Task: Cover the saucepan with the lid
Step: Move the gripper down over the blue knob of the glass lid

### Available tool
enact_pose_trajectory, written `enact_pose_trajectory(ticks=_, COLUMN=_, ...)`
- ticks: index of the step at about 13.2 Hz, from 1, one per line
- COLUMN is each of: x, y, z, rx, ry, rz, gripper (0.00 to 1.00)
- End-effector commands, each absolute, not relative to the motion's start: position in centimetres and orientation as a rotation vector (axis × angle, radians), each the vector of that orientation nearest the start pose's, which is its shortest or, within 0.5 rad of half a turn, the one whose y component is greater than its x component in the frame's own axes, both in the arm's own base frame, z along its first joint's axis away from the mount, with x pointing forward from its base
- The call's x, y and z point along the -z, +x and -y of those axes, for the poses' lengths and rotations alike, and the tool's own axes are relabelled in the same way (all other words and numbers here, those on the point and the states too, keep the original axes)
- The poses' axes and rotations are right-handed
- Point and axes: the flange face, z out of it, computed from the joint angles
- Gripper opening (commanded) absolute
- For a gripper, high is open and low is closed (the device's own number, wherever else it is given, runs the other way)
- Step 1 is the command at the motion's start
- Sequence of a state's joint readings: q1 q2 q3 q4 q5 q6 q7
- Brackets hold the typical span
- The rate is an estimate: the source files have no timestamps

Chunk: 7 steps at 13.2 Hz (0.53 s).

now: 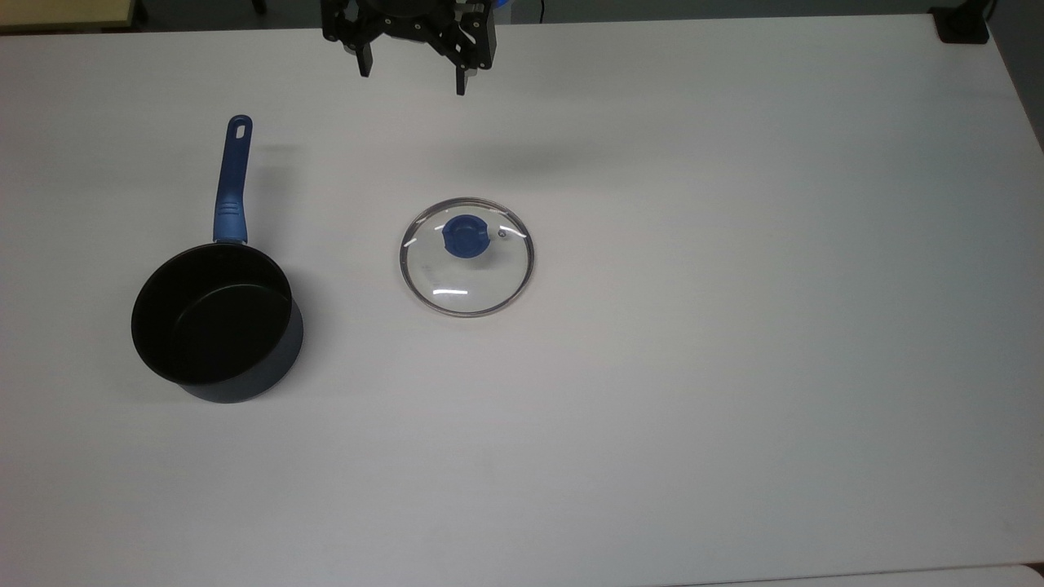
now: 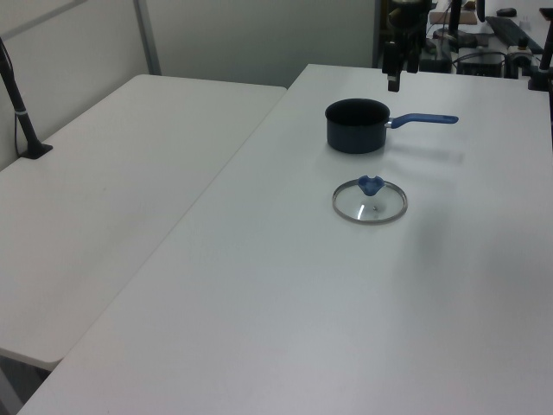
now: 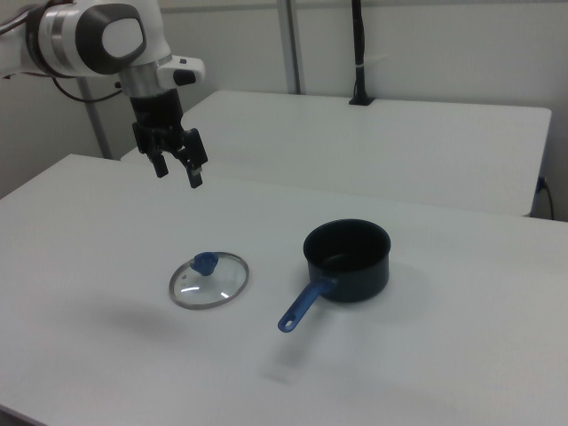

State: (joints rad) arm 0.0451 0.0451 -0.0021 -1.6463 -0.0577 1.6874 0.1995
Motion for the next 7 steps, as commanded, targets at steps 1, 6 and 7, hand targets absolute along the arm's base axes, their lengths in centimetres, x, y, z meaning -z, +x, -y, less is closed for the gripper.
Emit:
enact_pose_trajectory(ticks=1, x=-57.8, y=57.1, z=-1.9, rx=-0.02, ry=-3.19, rz=-0.207, gripper=1.0)
enact_pose_trajectory(ticks=6, x=-57.1, y=57.4, z=-2.2, rx=-0.037, ry=-3.192, rz=-0.199, gripper=1.0)
enact_pose_trajectory(ticks=7, x=-56.7, y=57.6, z=-2.1, rx=-0.043, ry=-3.192, rz=-0.16, gripper=1.0)
